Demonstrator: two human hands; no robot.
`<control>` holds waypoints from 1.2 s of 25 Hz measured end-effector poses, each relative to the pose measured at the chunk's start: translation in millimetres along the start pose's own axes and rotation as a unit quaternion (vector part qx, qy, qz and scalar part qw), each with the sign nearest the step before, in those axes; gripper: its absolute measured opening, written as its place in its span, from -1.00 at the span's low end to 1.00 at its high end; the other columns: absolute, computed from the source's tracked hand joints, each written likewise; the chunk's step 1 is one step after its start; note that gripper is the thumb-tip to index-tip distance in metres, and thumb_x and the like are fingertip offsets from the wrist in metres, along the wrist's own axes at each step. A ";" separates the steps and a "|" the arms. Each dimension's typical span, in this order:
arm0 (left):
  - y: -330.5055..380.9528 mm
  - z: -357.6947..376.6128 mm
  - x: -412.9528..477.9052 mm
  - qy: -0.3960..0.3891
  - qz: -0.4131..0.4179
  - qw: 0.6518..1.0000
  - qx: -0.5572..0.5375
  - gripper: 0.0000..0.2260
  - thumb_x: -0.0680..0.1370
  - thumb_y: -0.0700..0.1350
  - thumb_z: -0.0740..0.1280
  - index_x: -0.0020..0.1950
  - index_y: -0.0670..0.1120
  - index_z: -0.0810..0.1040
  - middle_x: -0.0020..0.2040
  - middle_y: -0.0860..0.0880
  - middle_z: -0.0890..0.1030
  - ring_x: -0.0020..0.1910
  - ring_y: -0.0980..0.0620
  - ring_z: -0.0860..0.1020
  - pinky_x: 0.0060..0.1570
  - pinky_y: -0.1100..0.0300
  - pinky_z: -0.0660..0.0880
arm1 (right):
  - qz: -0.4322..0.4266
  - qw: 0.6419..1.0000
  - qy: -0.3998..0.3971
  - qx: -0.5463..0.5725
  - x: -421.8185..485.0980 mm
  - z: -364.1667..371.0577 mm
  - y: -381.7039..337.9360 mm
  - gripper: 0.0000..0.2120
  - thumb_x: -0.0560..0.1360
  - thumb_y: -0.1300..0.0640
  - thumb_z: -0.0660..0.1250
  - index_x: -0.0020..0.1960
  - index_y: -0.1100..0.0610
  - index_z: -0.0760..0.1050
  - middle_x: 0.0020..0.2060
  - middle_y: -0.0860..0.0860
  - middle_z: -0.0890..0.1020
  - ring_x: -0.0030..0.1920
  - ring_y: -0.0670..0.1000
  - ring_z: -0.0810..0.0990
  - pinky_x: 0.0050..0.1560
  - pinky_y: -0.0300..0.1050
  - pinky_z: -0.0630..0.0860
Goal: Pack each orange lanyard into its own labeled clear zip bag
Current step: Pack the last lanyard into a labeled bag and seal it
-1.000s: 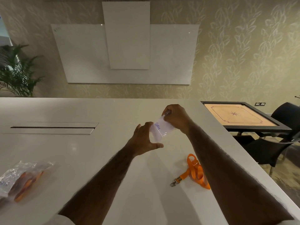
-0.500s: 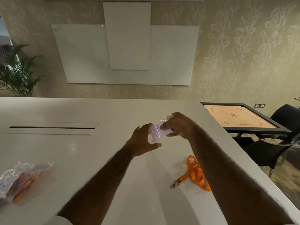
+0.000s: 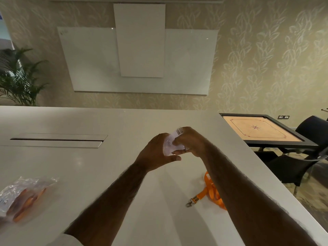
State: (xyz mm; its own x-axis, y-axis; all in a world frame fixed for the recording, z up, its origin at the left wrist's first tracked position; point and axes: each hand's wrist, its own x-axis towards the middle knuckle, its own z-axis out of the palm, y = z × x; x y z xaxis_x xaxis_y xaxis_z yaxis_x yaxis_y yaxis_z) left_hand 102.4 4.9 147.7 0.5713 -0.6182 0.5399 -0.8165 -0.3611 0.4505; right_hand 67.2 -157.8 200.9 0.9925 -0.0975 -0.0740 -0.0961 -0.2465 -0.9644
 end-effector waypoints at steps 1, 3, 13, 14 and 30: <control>-3.1 2.1 1.6 -0.016 -0.012 1.000 0.014 -0.42 0.40 0.31 0.47 0.36 0.19 0.44 0.20 0.36 0.56 0.15 0.39 0.52 0.14 0.43 0.50 | 0.015 0.999 0.011 -0.035 -0.5 4.6 -1.5 -0.87 0.45 0.35 0.41 -0.02 0.22 0.57 -0.11 0.13 0.65 -0.19 0.07 0.70 -0.12 0.05 0.71; -14.3 5.1 -0.3 -0.016 -0.039 0.999 0.033 -0.32 0.35 0.41 0.44 0.38 0.15 0.39 0.23 0.24 0.57 0.15 0.39 0.52 0.15 0.39 0.51 | 0.059 0.997 0.029 -0.042 -4.2 7.8 -7.9 -0.83 0.48 0.28 0.37 0.07 0.27 0.57 -0.05 0.17 0.65 -0.17 0.10 0.68 -0.20 -0.03 0.68; -18.6 8.9 -2.7 -0.103 -0.090 0.990 -0.039 0.10 0.26 0.31 0.58 0.60 0.23 -0.03 0.58 0.03 0.28 0.50 0.10 0.30 0.46 0.09 0.29 | 0.107 0.993 0.001 0.057 -23.6 3.0 -7.5 -0.69 0.51 0.50 0.29 0.23 0.35 0.50 0.16 0.31 0.61 0.07 0.24 0.66 0.17 0.09 0.61; -21.0 7.9 -5.1 -0.108 -0.071 0.992 -0.003 0.23 0.24 0.31 0.58 0.64 0.10 -0.18 0.60 0.01 0.23 0.53 0.07 0.27 0.47 0.08 0.26 | 0.103 0.992 -0.002 0.075 -24.6 -0.3 -8.2 -0.72 0.50 0.51 0.29 0.19 0.34 0.50 0.12 0.29 0.61 0.04 0.24 0.67 0.12 0.07 0.63; -11.5 12.9 -7.9 -0.076 -0.011 0.996 -0.045 -0.34 0.68 -0.08 0.27 0.47 0.54 0.00 0.44 0.40 0.35 0.31 0.53 0.33 0.26 0.66 0.08 | 0.213 0.976 0.046 0.030 -1.1 -1.6 5.8 -0.79 0.49 0.32 0.45 0.08 0.28 0.50 -0.01 0.20 0.64 -0.08 0.12 0.67 -0.06 -0.09 0.64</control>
State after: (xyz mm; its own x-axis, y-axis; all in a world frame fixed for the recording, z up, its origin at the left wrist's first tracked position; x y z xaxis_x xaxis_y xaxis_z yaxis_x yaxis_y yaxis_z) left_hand 106.2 4.9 129.0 0.5643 -0.7117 0.4185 -0.7892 -0.3160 0.5266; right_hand 65.4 -160.6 195.8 0.8523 -0.2659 -0.4504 -0.4905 -0.1075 -0.8648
